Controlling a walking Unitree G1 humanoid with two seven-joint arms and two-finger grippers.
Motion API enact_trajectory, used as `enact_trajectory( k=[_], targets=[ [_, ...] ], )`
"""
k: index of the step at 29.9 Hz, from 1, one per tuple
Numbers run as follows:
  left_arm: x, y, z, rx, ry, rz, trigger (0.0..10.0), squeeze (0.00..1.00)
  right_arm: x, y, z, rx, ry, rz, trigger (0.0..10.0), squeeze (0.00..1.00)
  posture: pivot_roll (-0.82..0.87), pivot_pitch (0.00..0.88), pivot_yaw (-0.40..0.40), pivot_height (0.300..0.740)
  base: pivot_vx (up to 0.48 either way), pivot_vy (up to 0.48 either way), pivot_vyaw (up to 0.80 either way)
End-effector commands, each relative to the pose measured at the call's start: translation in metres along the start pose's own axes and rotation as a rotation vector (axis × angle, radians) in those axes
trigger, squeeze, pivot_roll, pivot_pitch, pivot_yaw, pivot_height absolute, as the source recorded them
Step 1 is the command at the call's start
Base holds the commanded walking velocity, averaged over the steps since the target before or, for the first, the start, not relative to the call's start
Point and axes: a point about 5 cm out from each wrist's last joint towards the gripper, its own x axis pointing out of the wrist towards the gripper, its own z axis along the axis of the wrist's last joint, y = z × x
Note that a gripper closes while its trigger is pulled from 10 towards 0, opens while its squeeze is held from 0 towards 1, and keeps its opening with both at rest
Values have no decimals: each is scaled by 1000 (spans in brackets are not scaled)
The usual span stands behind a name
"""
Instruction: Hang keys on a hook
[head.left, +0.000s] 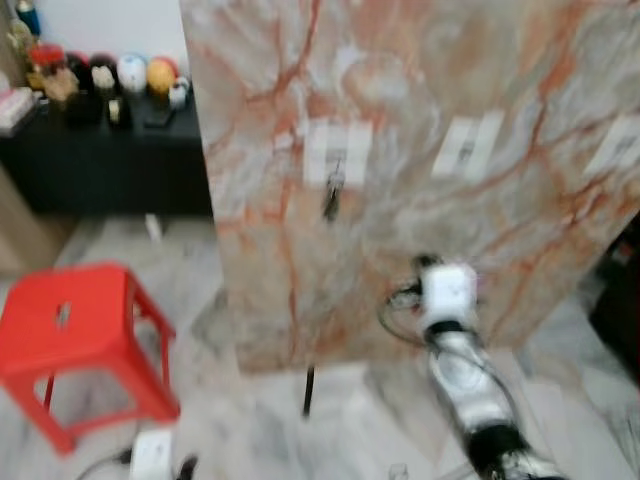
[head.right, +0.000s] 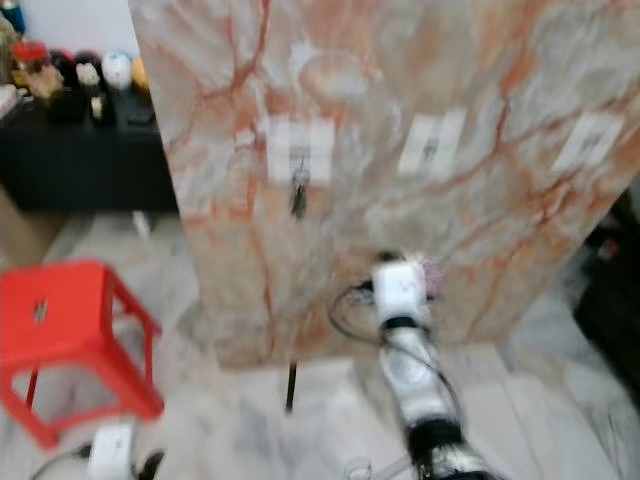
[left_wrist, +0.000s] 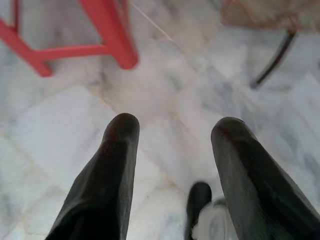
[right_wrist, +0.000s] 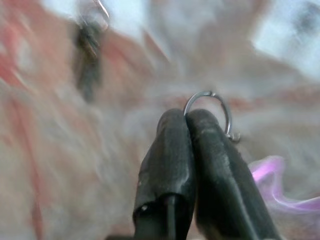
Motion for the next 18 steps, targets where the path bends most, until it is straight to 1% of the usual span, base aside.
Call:
enact_trajectory(
  k=[1, 6, 10, 12, 18],
  targets=[
    [1, -10, 1, -6, -1, -28, 10000, 0, -2, -16, -3, -12, 5, -44, 10000, 0, 137, 0, -31, 740, 0, 0, 0],
    [1, -12, 1, -1, -1, -39, 10000, 0, -2, -18, -3, -14, 8, -61, 10000, 0, 139, 0, -32, 740, 0, 0, 0],
    [2, -14, 1, 6, 0, -50, 10000, 0, -3, -23, -5, 6, 26, -108, 10000, 0, 140, 0, -32, 740, 293, 0, 0],
    [2, -15, 1, 13, -2, -53, 10000, 0, -3, -28, -7, 42, 41, -149, 10000, 0, 140, 0, -32, 740, 277, 0, 0],
    [2, -15, 1, 19, 4, -60, 10000, 0, -5, -34, -12, 84, 76, -196, 10000, 0, 140, 0, -34, 740, 0, 0, 0]
  ],
)
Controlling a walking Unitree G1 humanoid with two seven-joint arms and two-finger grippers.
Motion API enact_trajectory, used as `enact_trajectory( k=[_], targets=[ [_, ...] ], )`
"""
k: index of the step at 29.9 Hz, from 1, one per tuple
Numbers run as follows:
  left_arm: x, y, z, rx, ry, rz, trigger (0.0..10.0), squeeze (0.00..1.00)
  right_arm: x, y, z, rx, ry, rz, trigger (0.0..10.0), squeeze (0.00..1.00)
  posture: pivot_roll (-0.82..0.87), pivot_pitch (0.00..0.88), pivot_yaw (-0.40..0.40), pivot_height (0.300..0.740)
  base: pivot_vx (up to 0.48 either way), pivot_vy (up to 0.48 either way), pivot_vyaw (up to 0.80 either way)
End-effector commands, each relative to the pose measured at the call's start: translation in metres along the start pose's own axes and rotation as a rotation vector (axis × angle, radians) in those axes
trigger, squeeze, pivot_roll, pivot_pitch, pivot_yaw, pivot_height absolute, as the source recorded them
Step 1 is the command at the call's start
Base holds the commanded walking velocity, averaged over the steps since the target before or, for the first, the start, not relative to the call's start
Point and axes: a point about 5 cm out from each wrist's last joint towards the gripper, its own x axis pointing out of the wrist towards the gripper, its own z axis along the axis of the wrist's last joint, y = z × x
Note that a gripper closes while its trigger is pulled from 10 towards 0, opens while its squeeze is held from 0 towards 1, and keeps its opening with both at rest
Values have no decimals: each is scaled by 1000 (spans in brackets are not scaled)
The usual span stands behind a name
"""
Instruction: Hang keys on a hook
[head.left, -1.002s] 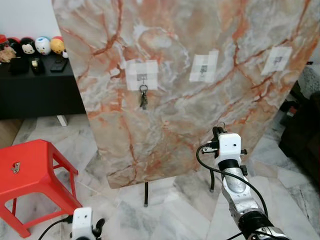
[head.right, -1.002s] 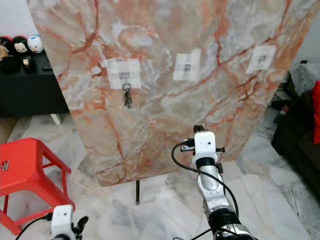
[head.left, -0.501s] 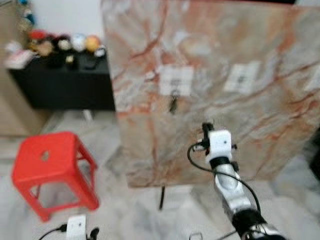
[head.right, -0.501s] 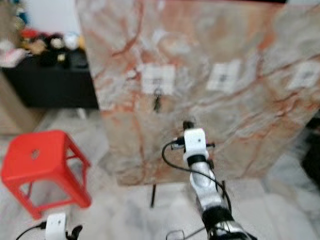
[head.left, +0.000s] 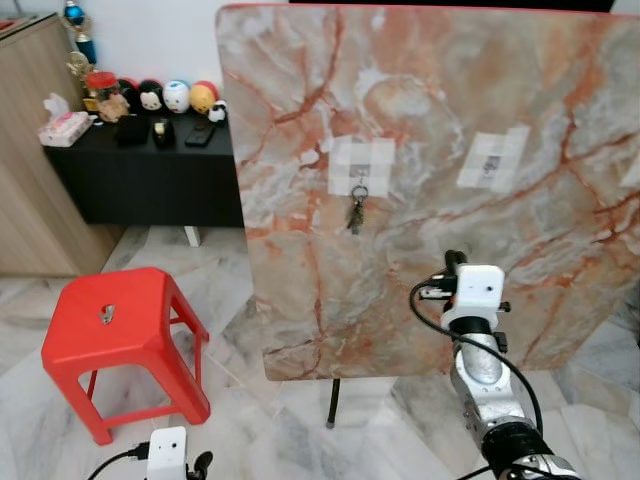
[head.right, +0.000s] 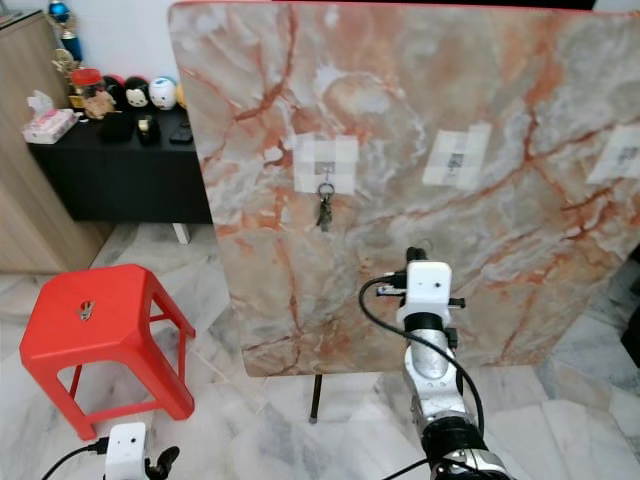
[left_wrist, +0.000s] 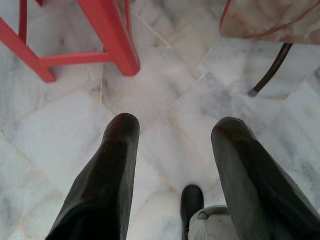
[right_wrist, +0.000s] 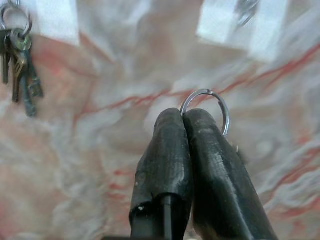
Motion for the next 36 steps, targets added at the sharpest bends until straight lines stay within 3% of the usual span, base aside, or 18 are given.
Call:
enact_trajectory(
  k=[1, 11, 21, 36],
  targets=[
    [-1, -3, -4, 5, 22, -18, 10000, 0, 0, -4, -3, 18, 25, -28, 10000, 0, 141, 0, -34, 740, 0, 0, 0],
    [-3, -1, -10, 19, 48, -18, 10000, 0, 0, -11, -8, 93, 74, -85, 10000, 0, 141, 0, -34, 740, 0, 0, -519],
    [-4, -1, -13, 20, 63, -18, 10000, 0, 1, -7, -5, 97, 57, -80, 10000, 0, 144, 0, -36, 740, 0, 0, 0],
    [-3, -4, -12, 17, 62, -22, 10000, 0, 2, -7, -3, 94, 50, -81, 10000, 0, 146, 0, -36, 740, 301, 0, 0]
  ],
)
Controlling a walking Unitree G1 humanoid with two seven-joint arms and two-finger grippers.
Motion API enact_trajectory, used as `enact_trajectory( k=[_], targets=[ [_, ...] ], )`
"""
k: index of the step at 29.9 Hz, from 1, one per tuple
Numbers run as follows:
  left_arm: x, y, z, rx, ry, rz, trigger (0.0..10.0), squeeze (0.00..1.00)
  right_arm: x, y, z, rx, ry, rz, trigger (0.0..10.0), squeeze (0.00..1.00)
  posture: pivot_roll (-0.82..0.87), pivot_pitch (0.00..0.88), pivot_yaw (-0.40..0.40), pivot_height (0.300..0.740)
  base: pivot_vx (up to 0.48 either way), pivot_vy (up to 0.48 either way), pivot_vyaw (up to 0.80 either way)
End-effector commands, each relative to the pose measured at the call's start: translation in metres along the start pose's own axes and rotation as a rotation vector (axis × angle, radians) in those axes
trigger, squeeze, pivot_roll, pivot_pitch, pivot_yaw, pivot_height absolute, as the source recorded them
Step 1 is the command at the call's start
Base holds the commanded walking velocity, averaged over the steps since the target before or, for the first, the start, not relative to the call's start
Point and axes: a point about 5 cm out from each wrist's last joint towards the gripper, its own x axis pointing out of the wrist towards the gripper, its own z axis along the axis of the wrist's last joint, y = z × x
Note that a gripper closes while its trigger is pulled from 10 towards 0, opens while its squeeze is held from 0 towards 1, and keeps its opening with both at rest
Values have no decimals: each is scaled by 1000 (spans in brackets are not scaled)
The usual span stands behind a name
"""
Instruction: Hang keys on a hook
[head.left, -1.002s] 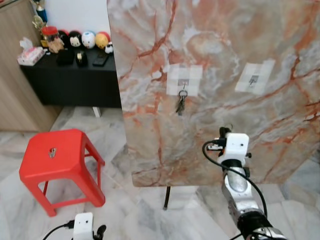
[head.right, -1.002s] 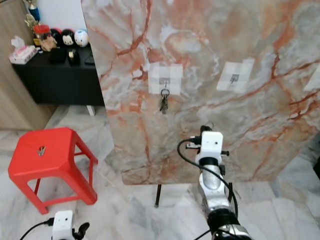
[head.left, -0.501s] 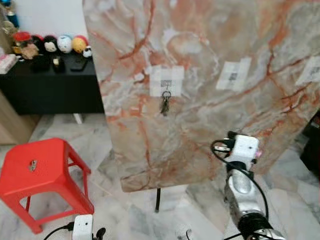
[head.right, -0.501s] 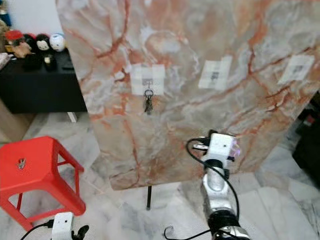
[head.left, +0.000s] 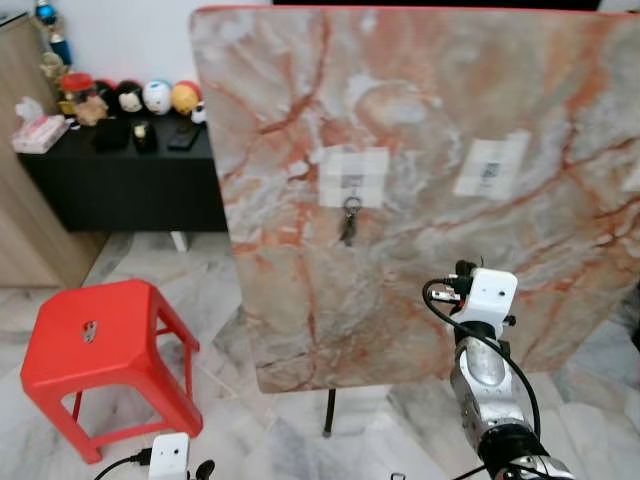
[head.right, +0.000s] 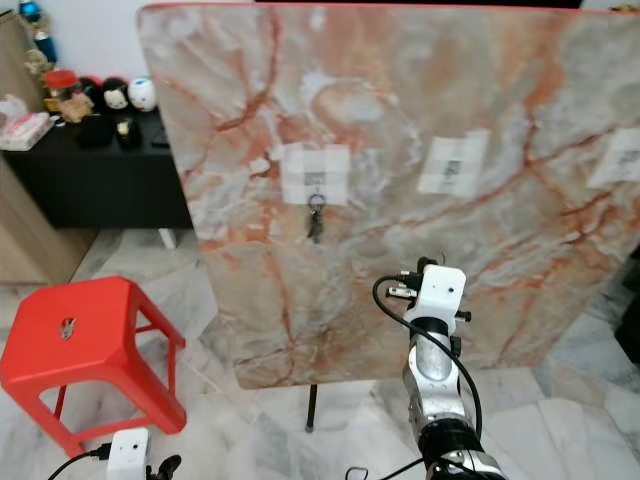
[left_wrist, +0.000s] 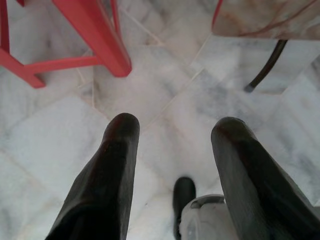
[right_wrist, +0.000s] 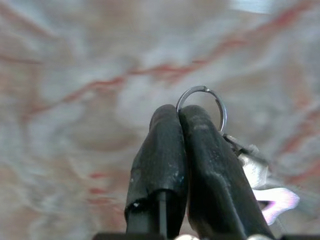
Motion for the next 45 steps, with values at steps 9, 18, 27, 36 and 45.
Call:
enact_trajectory(
  k=[9, 18, 27, 36, 45],
  targets=[
    [1, -2, 1, -6, 8, -13, 10000, 0, 2, -4, 5, -10, -22, -14, 10000, 0, 146, 0, -35, 740, 294, 0, 0],
    [1, -1, -1, -11, 16, -16, 10000, 0, -1, -10, 6, -23, -48, -68, 10000, 0, 145, 0, -36, 740, 0, 0, 0],
    [0, -2, -3, -11, 27, -19, 10000, 0, -4, -17, 5, -40, -60, -107, 10000, 0, 142, 0, -36, 740, 0, 0, 0],
    [0, -3, -4, -6, 31, -24, 10000, 0, -2, -21, 21, -117, -156, -136, 10000, 0, 140, 0, -35, 740, 0, 0, 0],
    [-1, -3, -6, -6, 37, -22, 10000, 0, 6, -22, 44, -193, -261, -149, 10000, 0, 142, 0, -36, 740, 0, 0, 0]
  ],
)
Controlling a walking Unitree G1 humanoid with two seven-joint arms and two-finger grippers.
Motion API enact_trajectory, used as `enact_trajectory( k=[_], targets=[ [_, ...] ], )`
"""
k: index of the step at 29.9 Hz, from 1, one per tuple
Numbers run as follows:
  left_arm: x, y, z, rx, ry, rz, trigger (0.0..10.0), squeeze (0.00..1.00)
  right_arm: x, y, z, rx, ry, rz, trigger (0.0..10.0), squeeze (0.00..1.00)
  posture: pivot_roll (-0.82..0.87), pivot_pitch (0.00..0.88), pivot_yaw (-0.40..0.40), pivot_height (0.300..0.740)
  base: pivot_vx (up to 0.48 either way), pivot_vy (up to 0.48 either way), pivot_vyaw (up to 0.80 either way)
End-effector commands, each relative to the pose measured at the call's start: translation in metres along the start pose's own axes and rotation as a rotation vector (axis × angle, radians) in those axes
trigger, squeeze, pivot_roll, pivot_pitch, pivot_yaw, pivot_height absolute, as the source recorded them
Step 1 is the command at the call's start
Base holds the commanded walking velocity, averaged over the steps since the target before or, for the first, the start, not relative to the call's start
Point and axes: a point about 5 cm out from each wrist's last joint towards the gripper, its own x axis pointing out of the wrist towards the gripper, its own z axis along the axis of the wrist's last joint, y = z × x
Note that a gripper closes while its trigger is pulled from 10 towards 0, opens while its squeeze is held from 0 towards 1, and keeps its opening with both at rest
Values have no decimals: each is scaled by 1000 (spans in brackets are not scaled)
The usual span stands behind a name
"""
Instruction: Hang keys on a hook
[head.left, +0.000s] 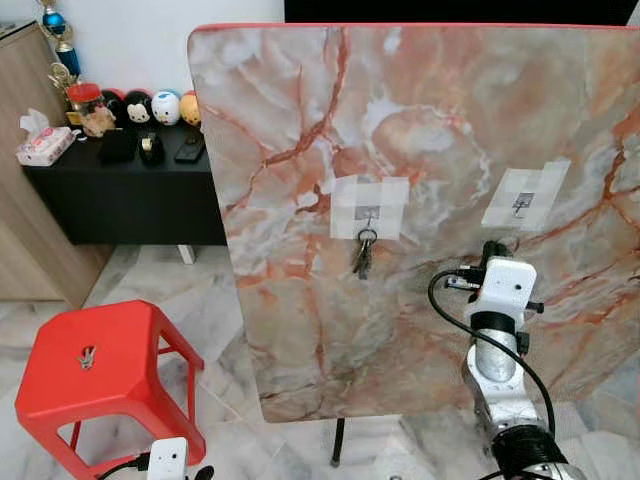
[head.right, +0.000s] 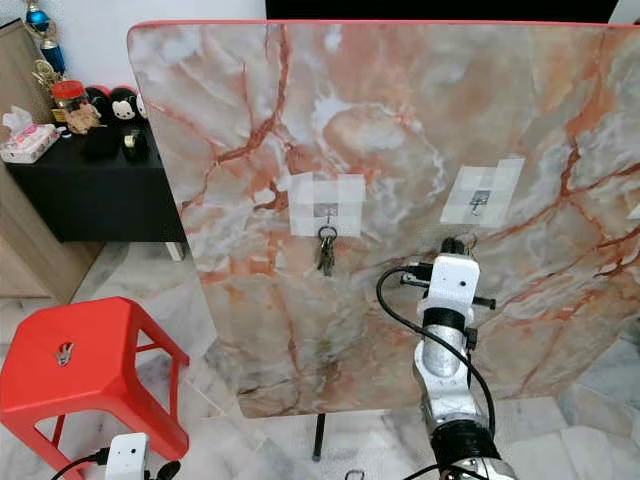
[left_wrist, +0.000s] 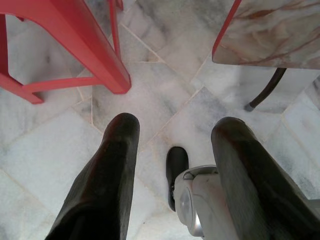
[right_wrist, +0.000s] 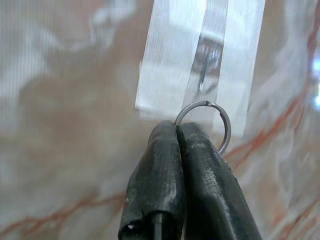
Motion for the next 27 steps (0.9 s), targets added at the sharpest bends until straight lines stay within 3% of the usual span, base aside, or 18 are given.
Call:
enact_trajectory(
  k=[1, 16, 27],
  targets=[
    [-1, -1, -5, 5, 24, -4, 10000, 0, 8, 0, 14, -15, -65, -7, 10000, 0, 143, 0, -35, 740, 0, 0, 0],
    [-1, 0, -5, 16, 31, -5, 10000, 0, 17, -7, 21, -62, -69, -40, 10000, 0, 144, 0, -33, 740, 0, 0, 0],
    [-1, 0, -5, 21, 31, -5, 10000, 0, 23, -10, 24, -42, -58, -38, 10000, 0, 144, 0, -31, 740, 0, 0, 0]
  ],
)
